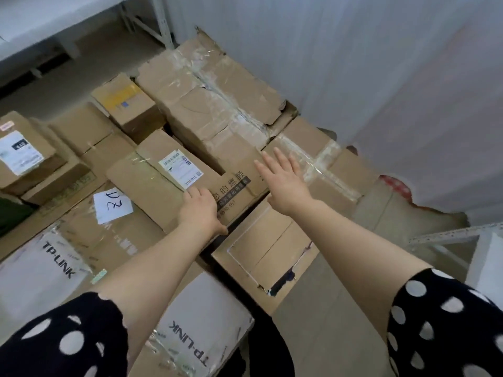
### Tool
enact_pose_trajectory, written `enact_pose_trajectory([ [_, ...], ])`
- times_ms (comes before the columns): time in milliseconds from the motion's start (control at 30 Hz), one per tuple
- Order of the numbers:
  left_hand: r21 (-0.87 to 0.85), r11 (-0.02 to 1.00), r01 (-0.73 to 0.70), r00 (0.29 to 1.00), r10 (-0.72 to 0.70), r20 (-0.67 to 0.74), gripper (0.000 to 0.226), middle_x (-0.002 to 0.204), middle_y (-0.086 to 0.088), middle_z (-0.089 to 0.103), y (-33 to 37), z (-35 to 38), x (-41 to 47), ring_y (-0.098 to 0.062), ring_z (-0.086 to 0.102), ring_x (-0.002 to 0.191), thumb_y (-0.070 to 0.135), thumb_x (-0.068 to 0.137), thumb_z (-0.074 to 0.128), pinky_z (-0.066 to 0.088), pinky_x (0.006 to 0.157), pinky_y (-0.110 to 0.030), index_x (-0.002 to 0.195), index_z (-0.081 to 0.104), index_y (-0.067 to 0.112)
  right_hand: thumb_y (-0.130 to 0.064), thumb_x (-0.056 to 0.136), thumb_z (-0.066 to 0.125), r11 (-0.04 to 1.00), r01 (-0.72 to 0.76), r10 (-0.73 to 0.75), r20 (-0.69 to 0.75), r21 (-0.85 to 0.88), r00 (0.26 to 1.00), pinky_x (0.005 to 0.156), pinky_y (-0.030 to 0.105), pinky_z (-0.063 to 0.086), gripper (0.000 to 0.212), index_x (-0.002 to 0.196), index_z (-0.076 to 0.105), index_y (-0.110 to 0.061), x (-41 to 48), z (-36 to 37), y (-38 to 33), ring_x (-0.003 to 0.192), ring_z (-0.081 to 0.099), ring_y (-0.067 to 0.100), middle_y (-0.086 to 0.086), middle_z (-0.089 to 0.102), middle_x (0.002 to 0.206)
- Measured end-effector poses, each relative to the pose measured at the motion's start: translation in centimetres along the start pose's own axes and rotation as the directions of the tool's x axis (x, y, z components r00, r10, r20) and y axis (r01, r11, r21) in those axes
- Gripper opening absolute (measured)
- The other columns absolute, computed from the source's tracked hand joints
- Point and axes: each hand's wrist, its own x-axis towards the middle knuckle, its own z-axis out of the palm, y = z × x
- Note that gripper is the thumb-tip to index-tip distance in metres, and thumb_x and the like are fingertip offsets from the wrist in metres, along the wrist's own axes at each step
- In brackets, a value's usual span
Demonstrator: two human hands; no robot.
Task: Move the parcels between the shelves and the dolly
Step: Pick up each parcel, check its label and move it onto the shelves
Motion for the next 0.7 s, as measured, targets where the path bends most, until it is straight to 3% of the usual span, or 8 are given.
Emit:
enact_pose_trajectory([
  [100,0.030,0.999,0.038,0.998,-0.040,0.053,0.107,0.133,-0.015,0.037,0.4,1.2,2.7,-0.027,0.036,0.123,0.056,0.058,0.083,0.040,0.099,-0.032,0.134,0.031,0.001,0.006,0.083,0.051,0.989,0.123,-0.112,0.132,-0.084,0.985,0.116,0.044,-0.013,0.090,0.153,-0.001,-0.019,4.4,1.2,0.9,0.146,-0.017,0.025,0.004,-0.009,0.161],
  [333,0.057,0.995,0.083,0.986,-0.090,0.142,0.104,0.134,-0.016,0.037,1.0,3.8,7.3,-0.029,0.036,0.126,0.059,0.060,0.080,0.037,0.103,-0.035,0.133,0.031,0.002,-0.005,0.090,0.051,0.909,0.364,-0.278,0.353,-0.205,0.893,0.116,0.055,-0.005,0.084,0.153,-0.002,-0.020,11.9,4.1,1.0,0.147,-0.013,0.028,0.003,-0.002,0.161],
  [433,0.017,0.996,0.092,0.982,-0.094,0.166,0.105,0.134,-0.014,0.036,1.2,5.2,8.7,-0.028,0.035,0.127,0.058,0.060,0.081,0.041,0.099,-0.036,0.133,0.031,0.003,-0.009,0.092,0.050,0.868,0.429,-0.312,0.399,-0.250,0.862,0.116,0.055,0.000,0.080,0.153,0.001,-0.020,14.0,5.4,0.9,0.147,-0.006,0.027,0.007,0.007,0.159],
  [567,-0.024,0.995,0.102,0.979,-0.095,0.182,0.106,0.135,-0.012,0.034,1.1,6.9,10.5,-0.026,0.033,0.127,0.057,0.060,0.081,0.043,0.096,-0.036,0.135,0.027,0.005,-0.018,0.086,0.059,0.863,0.437,-0.317,0.401,-0.253,0.859,0.109,0.046,0.022,0.077,0.151,0.016,-0.020,15.9,6.5,1.2,0.141,0.017,0.026,0.007,0.025,0.150],
  [700,-0.083,0.993,0.081,0.984,-0.066,0.168,0.114,0.140,-0.013,0.033,0.6,9.0,11.3,-0.028,0.032,0.131,0.057,0.065,0.077,0.036,0.104,-0.037,0.146,0.014,0.006,-0.024,0.082,0.068,0.859,0.440,-0.317,0.404,-0.261,0.858,0.097,0.048,0.033,0.082,0.148,0.020,-0.024,17.3,8.4,1.7,0.140,0.017,0.025,0.003,0.024,0.149],
])
